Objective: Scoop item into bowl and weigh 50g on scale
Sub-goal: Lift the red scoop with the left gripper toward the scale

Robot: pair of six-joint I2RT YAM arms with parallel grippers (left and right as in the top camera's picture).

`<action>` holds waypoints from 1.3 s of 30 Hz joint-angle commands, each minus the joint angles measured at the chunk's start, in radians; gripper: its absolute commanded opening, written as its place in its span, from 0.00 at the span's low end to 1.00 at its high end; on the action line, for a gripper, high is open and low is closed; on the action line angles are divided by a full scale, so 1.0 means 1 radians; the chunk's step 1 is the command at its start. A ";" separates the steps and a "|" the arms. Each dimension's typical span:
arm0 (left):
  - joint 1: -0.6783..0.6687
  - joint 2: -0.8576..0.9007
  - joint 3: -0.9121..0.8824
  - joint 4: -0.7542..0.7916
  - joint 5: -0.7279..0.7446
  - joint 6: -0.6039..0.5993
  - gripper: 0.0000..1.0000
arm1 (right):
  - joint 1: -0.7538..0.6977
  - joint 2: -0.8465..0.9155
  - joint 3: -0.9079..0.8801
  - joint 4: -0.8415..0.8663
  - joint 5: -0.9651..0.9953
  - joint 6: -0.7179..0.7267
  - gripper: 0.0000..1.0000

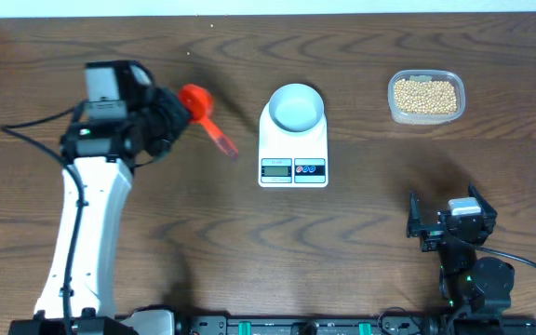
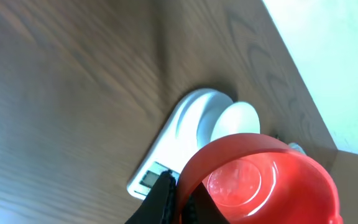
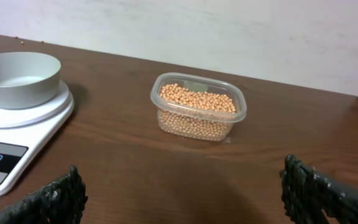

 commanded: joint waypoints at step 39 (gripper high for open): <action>-0.291 0.075 -0.080 0.128 -0.085 -0.094 0.07 | 0.009 0.247 0.122 0.272 -0.472 0.218 0.99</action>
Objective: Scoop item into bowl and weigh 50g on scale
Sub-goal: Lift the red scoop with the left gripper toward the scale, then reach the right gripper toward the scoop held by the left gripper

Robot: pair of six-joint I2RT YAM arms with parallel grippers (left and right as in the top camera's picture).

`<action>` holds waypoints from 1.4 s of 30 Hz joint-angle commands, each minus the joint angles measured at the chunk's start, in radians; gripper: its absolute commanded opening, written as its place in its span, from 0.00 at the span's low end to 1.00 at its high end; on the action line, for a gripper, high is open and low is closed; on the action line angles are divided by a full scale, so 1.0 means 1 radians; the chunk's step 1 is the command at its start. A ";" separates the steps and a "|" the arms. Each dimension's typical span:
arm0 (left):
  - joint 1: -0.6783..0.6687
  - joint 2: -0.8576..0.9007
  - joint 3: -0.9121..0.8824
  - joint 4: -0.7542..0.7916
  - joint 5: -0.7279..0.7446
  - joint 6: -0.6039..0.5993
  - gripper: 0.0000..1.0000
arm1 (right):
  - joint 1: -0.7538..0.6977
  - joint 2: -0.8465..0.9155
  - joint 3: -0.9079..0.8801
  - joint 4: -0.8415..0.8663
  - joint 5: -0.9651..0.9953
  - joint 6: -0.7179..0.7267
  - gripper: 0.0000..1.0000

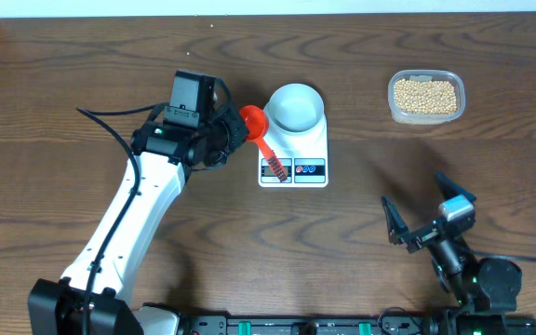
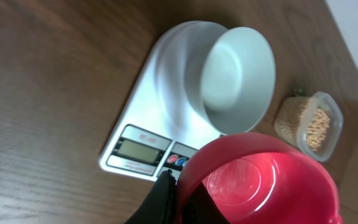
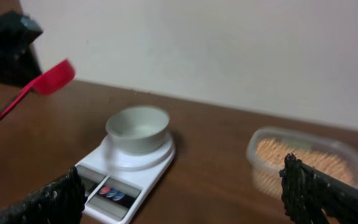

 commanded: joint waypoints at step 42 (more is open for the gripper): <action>-0.145 0.009 -0.003 0.104 -0.114 -0.892 0.07 | 0.154 1.152 0.921 -0.239 -0.489 0.317 0.72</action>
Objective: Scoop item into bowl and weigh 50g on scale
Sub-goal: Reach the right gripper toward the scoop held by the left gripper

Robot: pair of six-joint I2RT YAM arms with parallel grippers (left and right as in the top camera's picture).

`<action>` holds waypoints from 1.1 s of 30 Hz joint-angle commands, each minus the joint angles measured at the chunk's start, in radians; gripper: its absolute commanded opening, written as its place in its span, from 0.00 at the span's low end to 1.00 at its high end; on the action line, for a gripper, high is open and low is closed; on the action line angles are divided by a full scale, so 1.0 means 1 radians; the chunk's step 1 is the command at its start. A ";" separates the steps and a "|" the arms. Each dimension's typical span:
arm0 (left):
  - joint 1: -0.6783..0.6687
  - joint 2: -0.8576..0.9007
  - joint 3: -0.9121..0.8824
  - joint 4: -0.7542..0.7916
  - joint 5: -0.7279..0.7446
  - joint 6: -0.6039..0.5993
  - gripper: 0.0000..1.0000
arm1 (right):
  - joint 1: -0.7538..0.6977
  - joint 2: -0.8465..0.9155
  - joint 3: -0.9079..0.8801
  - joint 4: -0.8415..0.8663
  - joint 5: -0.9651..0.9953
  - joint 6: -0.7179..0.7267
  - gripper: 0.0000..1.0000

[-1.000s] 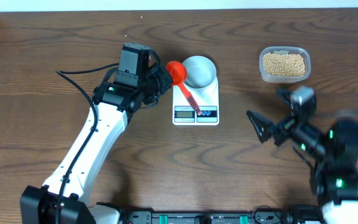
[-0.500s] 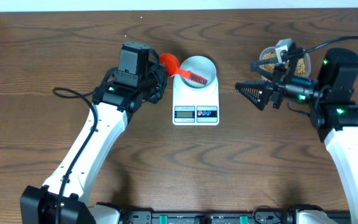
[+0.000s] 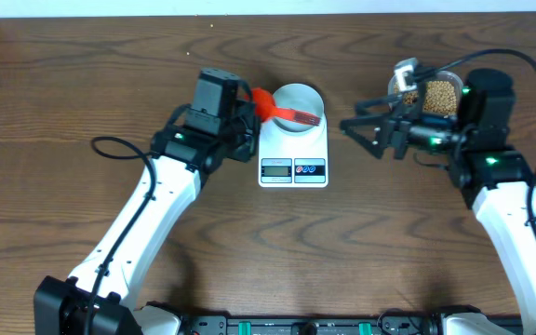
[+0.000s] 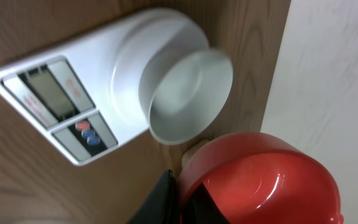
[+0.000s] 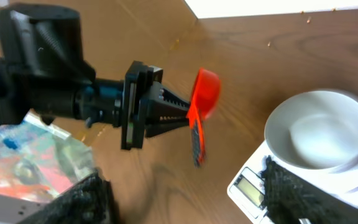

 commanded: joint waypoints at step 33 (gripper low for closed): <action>-0.109 0.009 -0.003 -0.048 0.055 -0.095 0.07 | 0.212 -0.002 0.016 -0.124 0.354 0.132 0.29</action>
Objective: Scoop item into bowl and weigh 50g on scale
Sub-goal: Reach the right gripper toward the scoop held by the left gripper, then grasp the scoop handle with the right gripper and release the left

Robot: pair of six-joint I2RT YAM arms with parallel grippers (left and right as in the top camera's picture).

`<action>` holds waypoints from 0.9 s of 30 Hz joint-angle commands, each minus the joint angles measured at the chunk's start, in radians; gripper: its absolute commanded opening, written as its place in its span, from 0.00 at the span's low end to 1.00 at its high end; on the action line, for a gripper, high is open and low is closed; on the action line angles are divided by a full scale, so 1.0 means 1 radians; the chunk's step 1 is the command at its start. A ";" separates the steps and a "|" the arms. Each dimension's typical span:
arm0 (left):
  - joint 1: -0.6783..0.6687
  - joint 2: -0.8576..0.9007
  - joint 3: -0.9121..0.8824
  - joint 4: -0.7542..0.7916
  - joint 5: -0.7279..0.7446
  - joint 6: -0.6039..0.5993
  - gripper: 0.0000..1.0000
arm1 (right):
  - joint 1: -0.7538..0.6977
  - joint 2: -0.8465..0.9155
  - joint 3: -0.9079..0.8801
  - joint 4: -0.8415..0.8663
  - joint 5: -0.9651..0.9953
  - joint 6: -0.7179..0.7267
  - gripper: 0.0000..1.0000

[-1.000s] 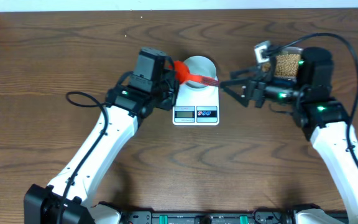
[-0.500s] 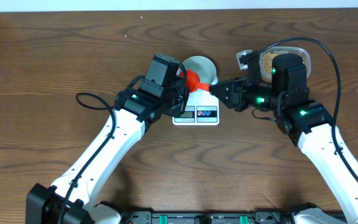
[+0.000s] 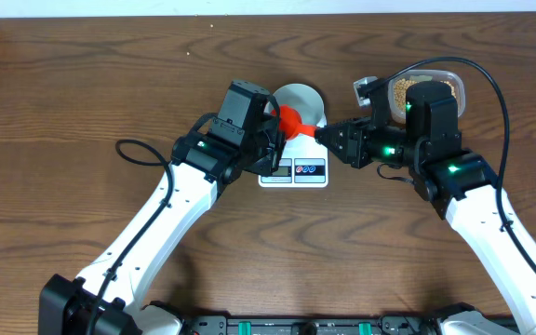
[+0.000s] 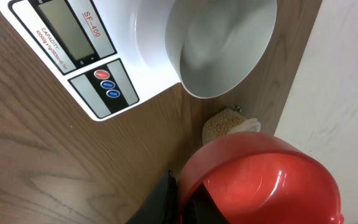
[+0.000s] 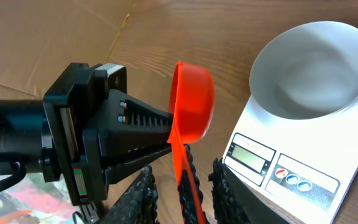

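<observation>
The red scoop (image 3: pixel 291 121) hangs over the white scale (image 3: pixel 293 169), just in front of the empty white bowl (image 3: pixel 298 99). My left gripper (image 3: pixel 273 126) is shut on the scoop next to its cup. In the left wrist view the cup (image 4: pixel 266 180) fills the lower right, over the bowl (image 4: pixel 222 43) and scale (image 4: pixel 86 43). My right gripper (image 5: pixel 185 190) is open, with a finger on each side of the scoop's handle (image 5: pixel 180 155). The tub of soybeans (image 3: pixel 434 86) stands at the back right, half hidden by the right arm.
The right arm (image 3: pixel 454 177) reaches across from the right, over the tub. The left arm (image 3: pixel 166 214) comes in from the lower left, with a cable looping beside it. The table's far edge meets a white wall (image 3: pixel 249 7).
The left gripper has carried the scoop from the bowl's left rim to its front right. The right gripper, then open and apart beside the tub, now straddles the scoop's handle.
First the left gripper held the scoop at the table's far left while the right arm sat low at the near right. Then the scoop was beside the scale and the right arm had risen. Then both faced each other across the bowl; now they meet at the scoop.
</observation>
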 commanded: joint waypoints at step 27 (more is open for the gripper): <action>-0.026 0.009 -0.003 -0.008 0.038 -0.016 0.07 | 0.040 0.001 0.016 -0.004 0.008 0.002 0.18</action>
